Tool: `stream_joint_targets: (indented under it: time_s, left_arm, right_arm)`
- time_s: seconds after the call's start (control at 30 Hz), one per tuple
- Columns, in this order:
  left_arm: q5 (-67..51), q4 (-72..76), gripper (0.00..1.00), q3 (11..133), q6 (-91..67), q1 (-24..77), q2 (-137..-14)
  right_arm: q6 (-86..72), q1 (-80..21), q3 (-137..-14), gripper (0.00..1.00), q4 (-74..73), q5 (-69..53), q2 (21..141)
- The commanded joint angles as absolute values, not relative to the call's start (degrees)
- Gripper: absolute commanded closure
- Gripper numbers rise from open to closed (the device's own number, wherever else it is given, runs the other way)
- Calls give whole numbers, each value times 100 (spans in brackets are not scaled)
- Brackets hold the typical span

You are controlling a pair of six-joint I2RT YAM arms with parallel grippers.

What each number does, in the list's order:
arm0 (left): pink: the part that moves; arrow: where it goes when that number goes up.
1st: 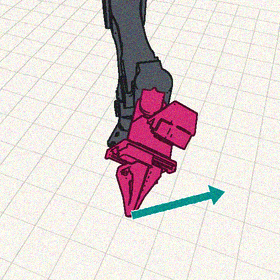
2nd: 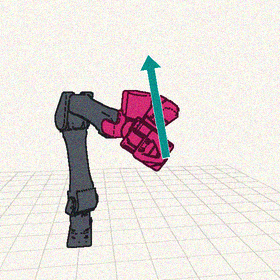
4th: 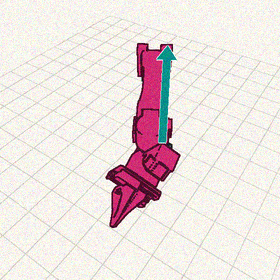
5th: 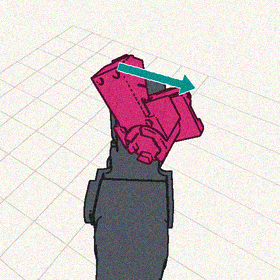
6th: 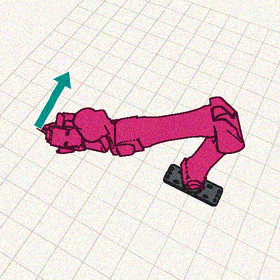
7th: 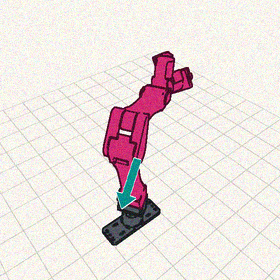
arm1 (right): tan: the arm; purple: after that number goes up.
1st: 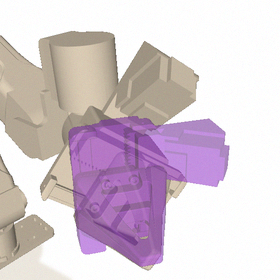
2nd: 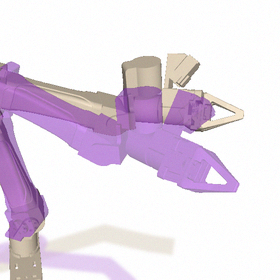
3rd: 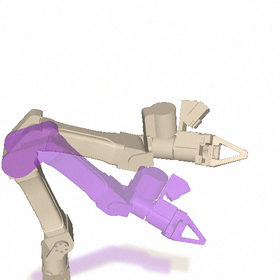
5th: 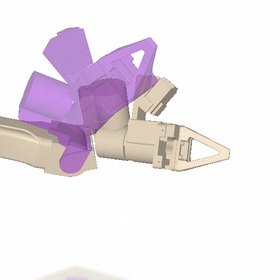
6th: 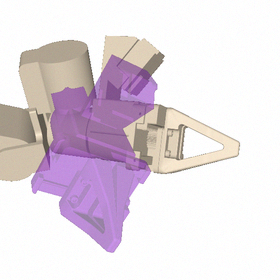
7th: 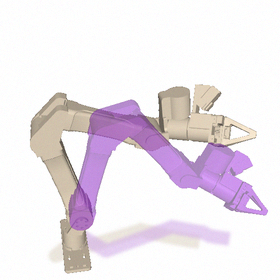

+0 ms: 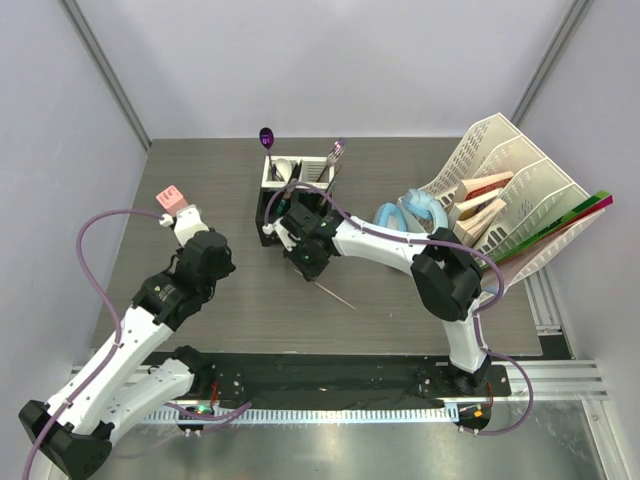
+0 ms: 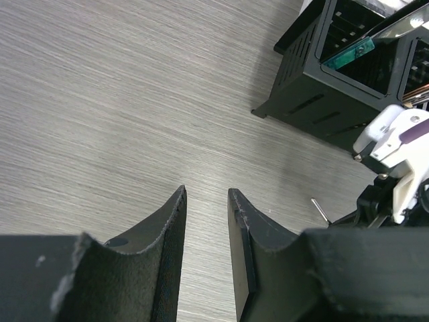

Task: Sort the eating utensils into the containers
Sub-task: Pick up the chopstick from the center of the board, then place the chopstick in the container.

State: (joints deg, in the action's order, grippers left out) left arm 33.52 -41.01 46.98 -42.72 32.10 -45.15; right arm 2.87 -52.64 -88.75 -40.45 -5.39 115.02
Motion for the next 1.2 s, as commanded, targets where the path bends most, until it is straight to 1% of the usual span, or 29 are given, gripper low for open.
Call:
stream_joint_targets:
  time_s: [0.0, 0.27, 0.6, 0.73, 0.83, 0.97, 1.03, 1.17]
  left_arm:
    - [3638, -3946, 68, 4693, -4412, 3173, -4483]
    - [3709, -3929, 67, 4658, -4386, 3164, -4447]
    - [3578, -3709, 66, 4966, -4043, 3024, -4957]
    - [3402, -3604, 65, 4983, -3990, 2848, -5036]
    - [3270, -3481, 66, 4966, -3929, 2760, -5106]
    - [3112, -3489, 66, 5001, -3876, 2681, -5256]
    - [3059, -3533, 67, 5027, -3815, 2672, -5335]
    - [3024, -3674, 67, 5237, -3622, 2637, -5449]
  right_arm:
    - [159, -5291, -9298, 98, -4236, -659, 11268]
    - [9, -5282, -9729, 99, -4149, -414, 10969]
    - [9, -4940, -11230, 99, -4148, -18, 10802]
    - [88, -4738, -11689, 99, -3991, 535, 10819]
    - [202, -4474, -11593, 99, -3359, 834, 10732]
    - [106, -4070, -11400, 99, -2201, 879, 10766]
    - [44, -3921, -11391, 99, -1900, 879, 10863]
    - [-184, -3832, -11058, 99, -708, 1098, 11091]
